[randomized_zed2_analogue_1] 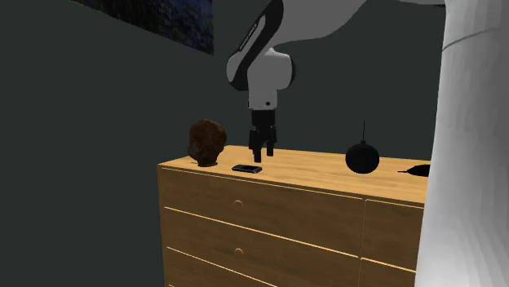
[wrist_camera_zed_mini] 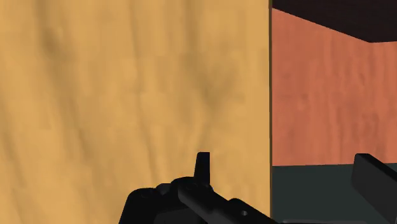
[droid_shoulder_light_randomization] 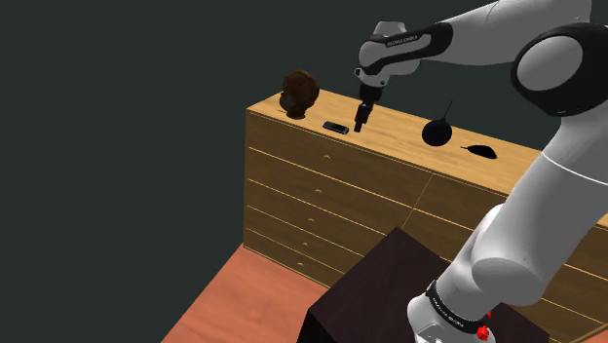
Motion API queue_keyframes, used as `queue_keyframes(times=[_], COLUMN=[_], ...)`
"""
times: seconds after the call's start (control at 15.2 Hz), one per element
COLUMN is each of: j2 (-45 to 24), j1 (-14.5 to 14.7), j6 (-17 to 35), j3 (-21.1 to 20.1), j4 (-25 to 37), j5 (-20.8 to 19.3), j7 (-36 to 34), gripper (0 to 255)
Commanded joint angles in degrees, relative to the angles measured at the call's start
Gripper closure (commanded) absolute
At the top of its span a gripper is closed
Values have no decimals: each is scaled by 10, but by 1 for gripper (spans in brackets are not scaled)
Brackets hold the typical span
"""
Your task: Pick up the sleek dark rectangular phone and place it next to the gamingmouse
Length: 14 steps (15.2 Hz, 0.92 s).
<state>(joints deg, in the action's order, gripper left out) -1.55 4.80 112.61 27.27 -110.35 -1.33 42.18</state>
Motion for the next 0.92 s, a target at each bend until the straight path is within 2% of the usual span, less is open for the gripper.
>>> queue_keyframes(times=[0.0, 0.46, 0.86], j2=[-47, -213, -231], j1=[-6, -52, -56], j6=[8, -10, 21], j3=[3, -19, -24], j4=[40, 229, 215], j5=[26, 110, 118], j7=[44, 165, 173], gripper=[0, 0, 0])
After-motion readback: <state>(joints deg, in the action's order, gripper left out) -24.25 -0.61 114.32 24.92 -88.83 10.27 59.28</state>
